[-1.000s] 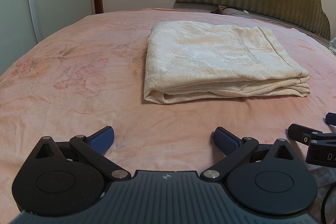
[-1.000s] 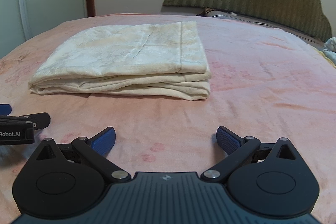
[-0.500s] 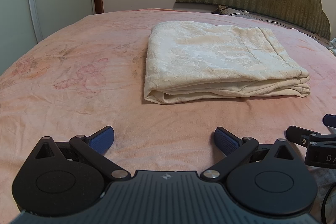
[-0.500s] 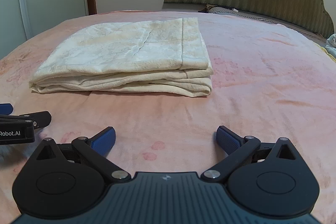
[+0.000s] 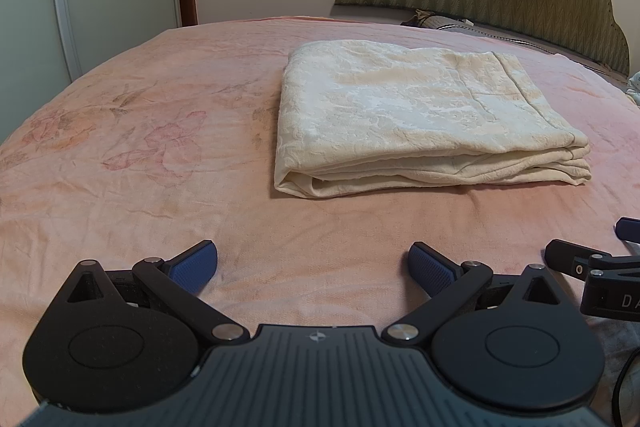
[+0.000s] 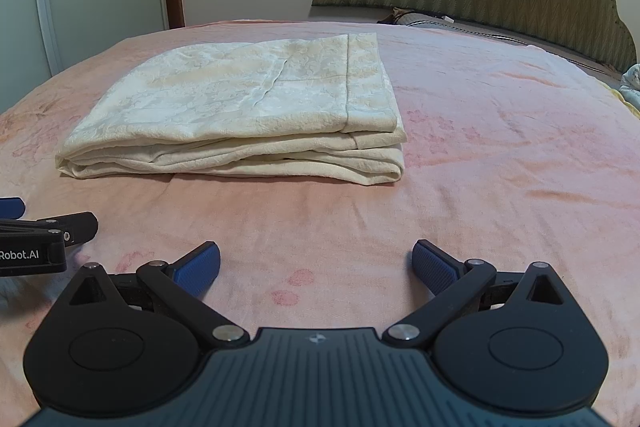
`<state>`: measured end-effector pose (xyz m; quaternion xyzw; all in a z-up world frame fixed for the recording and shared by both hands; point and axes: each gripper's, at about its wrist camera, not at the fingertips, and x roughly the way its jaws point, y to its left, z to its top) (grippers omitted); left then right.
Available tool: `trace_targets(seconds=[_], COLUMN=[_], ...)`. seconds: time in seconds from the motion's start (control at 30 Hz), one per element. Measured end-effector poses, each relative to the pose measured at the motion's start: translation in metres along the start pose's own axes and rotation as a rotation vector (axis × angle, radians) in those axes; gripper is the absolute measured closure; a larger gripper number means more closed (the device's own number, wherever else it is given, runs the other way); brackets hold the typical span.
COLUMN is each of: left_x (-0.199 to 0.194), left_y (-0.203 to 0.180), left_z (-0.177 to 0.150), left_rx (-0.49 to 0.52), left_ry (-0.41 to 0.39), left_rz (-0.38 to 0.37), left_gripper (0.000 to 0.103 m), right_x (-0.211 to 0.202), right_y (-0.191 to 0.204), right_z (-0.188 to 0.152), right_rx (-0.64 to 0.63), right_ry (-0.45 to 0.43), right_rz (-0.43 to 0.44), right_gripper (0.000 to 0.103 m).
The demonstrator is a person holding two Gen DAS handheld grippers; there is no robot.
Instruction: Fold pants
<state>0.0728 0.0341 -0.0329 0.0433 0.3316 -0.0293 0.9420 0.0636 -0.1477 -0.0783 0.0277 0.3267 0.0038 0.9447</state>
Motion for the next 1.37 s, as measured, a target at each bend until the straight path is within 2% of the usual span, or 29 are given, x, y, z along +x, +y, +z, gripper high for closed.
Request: trace_targets(seconds=[1.37], left_x=[-0.0029], left_y=[0.0024], left_z=[-0.0009], left_rx=[-0.011], left_ry=[-0.003], left_rz=[-0.02], left_gripper=[0.0], right_x=[-0.0004], right_y=[-0.0019], right_z=[-0.0011], right_rx=[0.016], right_ry=[-0.005], right_rz=[-0.015], right_gripper=[0.0])
